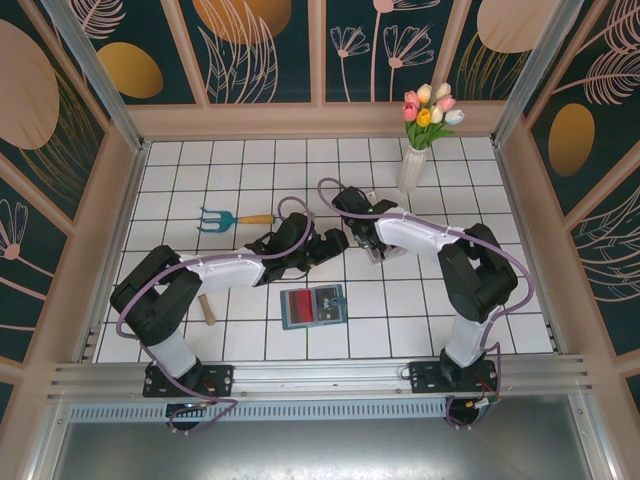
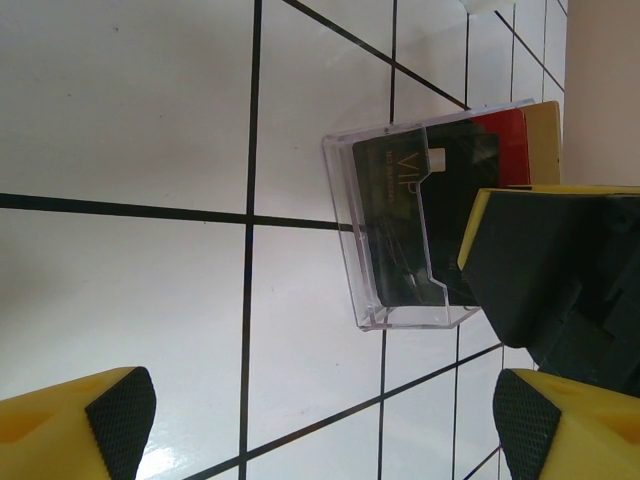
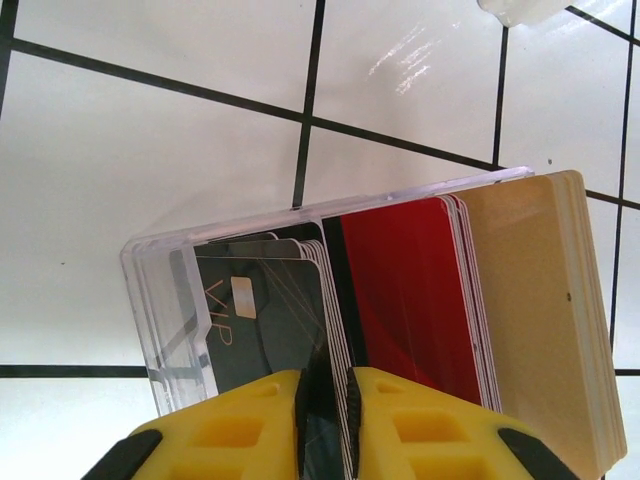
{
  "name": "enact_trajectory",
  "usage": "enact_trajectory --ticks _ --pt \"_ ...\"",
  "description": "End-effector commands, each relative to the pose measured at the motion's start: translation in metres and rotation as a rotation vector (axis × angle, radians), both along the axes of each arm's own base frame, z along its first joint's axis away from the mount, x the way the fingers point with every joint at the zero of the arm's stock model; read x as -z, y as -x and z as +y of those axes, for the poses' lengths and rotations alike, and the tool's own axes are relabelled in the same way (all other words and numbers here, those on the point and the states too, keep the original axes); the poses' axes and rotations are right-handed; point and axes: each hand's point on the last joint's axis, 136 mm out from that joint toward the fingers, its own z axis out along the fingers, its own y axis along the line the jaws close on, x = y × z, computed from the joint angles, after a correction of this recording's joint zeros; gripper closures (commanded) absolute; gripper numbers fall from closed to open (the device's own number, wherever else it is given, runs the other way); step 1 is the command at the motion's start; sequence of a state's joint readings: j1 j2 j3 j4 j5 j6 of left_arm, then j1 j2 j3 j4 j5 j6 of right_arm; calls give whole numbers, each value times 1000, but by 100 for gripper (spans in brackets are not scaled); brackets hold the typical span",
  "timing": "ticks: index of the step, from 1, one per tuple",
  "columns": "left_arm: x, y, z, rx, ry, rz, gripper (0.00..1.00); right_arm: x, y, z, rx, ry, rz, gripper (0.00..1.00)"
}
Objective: Put the credit cards into the card holder
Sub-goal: Pick up the credit card from the storage box.
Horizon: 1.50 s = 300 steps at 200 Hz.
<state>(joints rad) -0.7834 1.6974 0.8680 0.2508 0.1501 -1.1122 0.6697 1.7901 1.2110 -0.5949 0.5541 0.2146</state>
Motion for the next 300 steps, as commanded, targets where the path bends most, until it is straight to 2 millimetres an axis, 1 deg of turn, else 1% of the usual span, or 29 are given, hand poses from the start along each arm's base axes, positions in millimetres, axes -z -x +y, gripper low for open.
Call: enact_trajectory --ticks 1,20,33,91,107,141,169,196,241,258,271,280,283,300 --pt "-4 -4 -1 -7 15 -2 11 -17 2 -9 10 28 -29 79" --pt "-5 -4 -1 -9 16 -5 11 -22 1 -9 12 28 -38 82" --pt "-4 -4 -1 -6 14 -1 11 -24 1 -9 12 24 -46 86" --pt "-2 -2 1 -10 12 3 11 -36 2 -9 14 -1 -59 92" --pt "-3 -2 3 -15 12 -1 11 -40 4 -5 10 -38 -55 95" --pt "-10 -3 6 -28 11 -23 11 -51 8 5 1 -132 -53 96" --pt "-17 -3 8 -29 13 -44 11 -62 13 15 -5 -226 -45 99" --pt "-25 -4 12 -36 13 -74 11 -76 18 27 -20 -358 -44 100" --pt "-43 -4 19 -32 45 -121 13 -101 26 38 -26 -565 -47 100" --pt "-54 -6 24 -25 97 -140 14 -115 29 45 -39 -707 -44 100" --pt "-64 -6 30 -17 159 -161 15 -128 35 56 -80 -854 -25 100" --pt "-74 -6 32 -1 220 -174 15 -141 45 72 -142 -967 -5 100" --pt "-78 -6 32 8 244 -183 15 -144 42 68 -133 -1004 -9 100" --pt "-101 -4 33 54 363 -217 16 -162 51 79 -186 -1180 15 100"
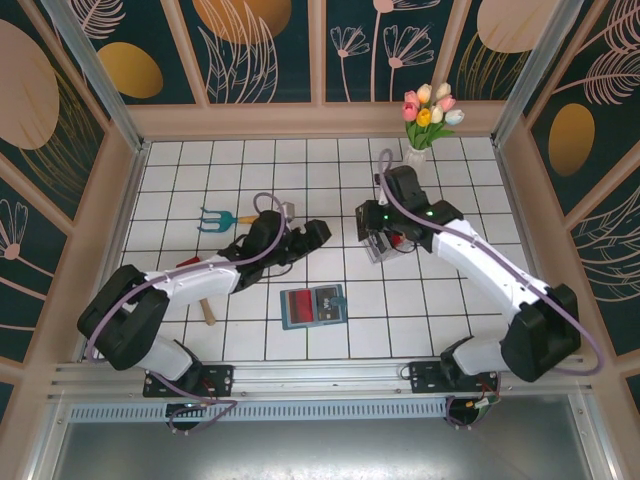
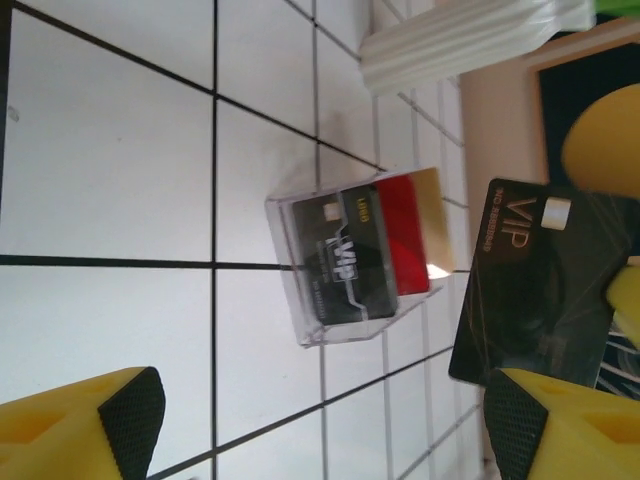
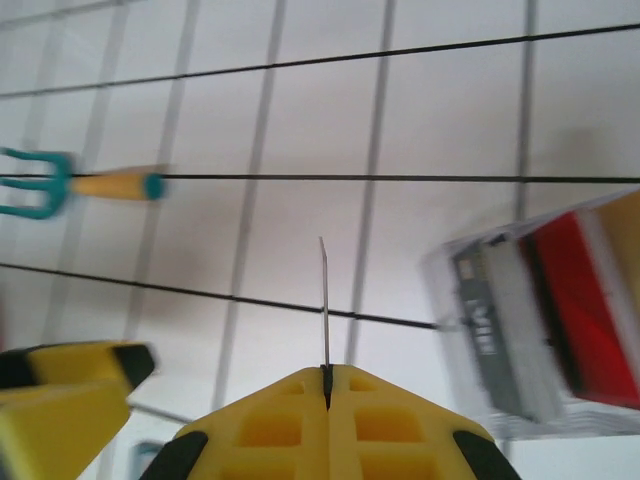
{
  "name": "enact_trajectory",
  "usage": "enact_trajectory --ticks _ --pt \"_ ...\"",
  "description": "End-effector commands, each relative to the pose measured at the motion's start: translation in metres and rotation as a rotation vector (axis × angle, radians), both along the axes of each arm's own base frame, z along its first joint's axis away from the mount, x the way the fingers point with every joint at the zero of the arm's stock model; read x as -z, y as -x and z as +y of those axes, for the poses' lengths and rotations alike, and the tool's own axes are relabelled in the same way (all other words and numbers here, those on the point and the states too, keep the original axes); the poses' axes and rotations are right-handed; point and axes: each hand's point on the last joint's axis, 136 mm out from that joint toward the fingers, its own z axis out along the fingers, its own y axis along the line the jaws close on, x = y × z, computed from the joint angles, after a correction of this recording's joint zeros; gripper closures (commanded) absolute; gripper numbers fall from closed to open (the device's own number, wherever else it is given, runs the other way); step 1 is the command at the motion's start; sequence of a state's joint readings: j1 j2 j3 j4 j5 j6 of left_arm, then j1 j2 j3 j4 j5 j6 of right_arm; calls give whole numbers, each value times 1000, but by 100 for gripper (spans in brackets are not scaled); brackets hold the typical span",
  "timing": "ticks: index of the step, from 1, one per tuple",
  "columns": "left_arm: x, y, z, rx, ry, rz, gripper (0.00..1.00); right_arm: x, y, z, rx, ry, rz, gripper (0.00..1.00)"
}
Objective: Put the credit cards into the card holder
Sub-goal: Pick up the credit card from the storage box.
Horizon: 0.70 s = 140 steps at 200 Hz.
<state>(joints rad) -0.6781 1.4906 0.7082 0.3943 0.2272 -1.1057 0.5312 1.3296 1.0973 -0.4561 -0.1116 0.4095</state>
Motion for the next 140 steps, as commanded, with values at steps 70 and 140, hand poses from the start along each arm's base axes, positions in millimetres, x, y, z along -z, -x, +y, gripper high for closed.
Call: enact_trajectory --ticks 70,140 --pt "-89 10 -14 196 350 -193 31 -61 35 58 -280 -597 53 100" --pt "-101 16 -11 213 385 -230 85 -47 36 60 -313 -644 106 100"
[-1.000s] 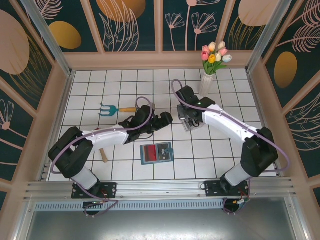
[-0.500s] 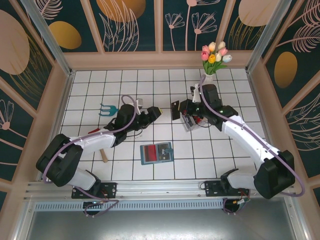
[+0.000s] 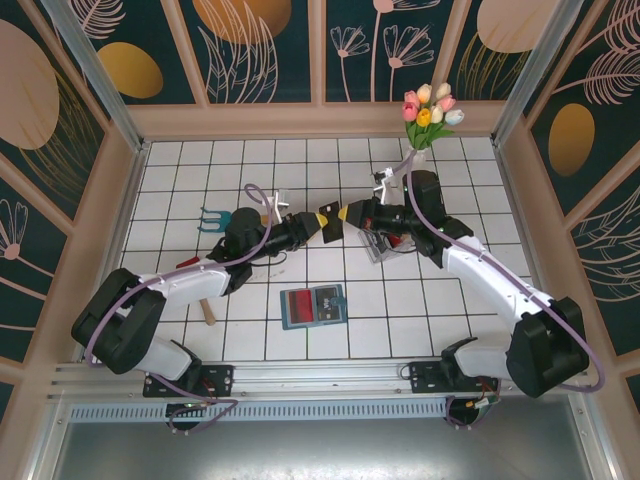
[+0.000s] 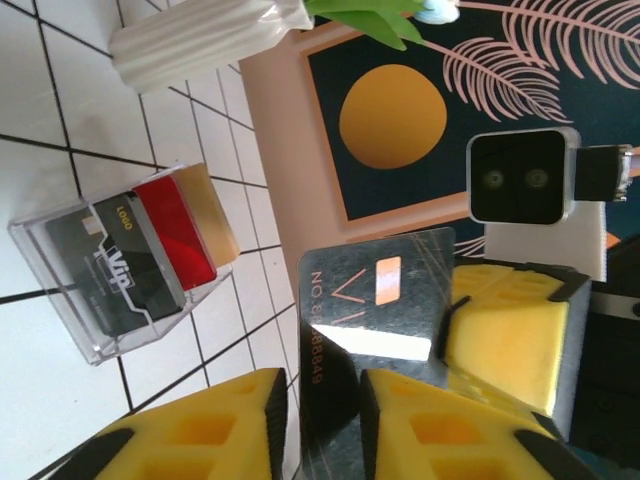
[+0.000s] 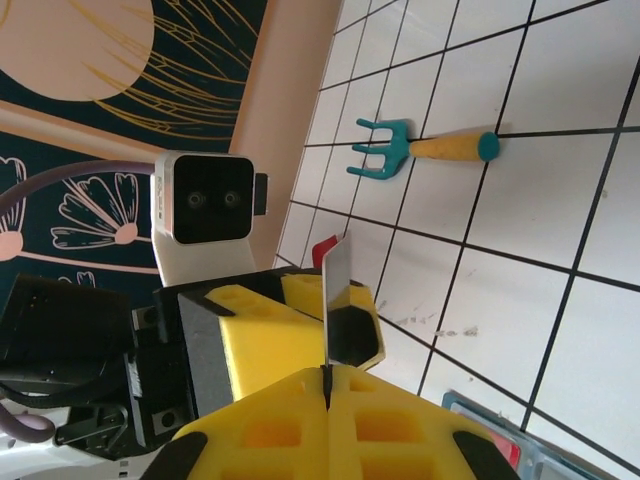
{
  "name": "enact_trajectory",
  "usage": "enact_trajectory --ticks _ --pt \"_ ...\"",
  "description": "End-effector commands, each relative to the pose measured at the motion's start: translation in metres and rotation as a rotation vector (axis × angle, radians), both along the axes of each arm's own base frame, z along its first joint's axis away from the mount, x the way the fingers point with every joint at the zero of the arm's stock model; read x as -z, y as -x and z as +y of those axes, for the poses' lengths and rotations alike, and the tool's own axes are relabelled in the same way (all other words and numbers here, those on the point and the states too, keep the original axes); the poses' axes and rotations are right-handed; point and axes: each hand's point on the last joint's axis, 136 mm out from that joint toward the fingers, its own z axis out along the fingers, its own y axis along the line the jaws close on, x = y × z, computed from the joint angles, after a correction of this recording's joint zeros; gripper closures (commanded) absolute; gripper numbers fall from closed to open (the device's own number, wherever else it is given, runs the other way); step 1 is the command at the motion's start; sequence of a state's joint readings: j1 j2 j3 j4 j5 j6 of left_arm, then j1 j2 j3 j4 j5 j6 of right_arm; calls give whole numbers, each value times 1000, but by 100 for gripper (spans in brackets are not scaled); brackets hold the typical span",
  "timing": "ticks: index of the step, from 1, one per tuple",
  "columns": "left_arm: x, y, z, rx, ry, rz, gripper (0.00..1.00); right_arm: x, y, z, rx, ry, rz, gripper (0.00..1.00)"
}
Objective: Put the credit cards into the card holder
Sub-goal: Pick up the credit card from the storage box.
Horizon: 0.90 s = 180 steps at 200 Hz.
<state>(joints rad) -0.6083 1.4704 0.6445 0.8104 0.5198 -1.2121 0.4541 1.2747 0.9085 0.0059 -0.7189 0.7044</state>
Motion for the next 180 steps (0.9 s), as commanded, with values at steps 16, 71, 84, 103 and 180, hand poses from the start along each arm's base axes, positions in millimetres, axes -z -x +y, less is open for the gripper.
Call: enact_trajectory --ticks 16,71,84,103,180 --pt "-23 8 3 26 49 -72 92 0 6 5 -68 -67 3 98" --pt "-26 21 3 76 66 -78 98 -1 16 9 -152 -88 -12 78" --pt "-28 24 3 89 86 -80 98 2 17 9 -160 -86 -4 76" --pt "-29 27 3 96 105 -74 98 5 18 10 -170 -89 4 76" --pt "44 22 36 -81 -203 92 38 40 8 -17 69 198 7 100"
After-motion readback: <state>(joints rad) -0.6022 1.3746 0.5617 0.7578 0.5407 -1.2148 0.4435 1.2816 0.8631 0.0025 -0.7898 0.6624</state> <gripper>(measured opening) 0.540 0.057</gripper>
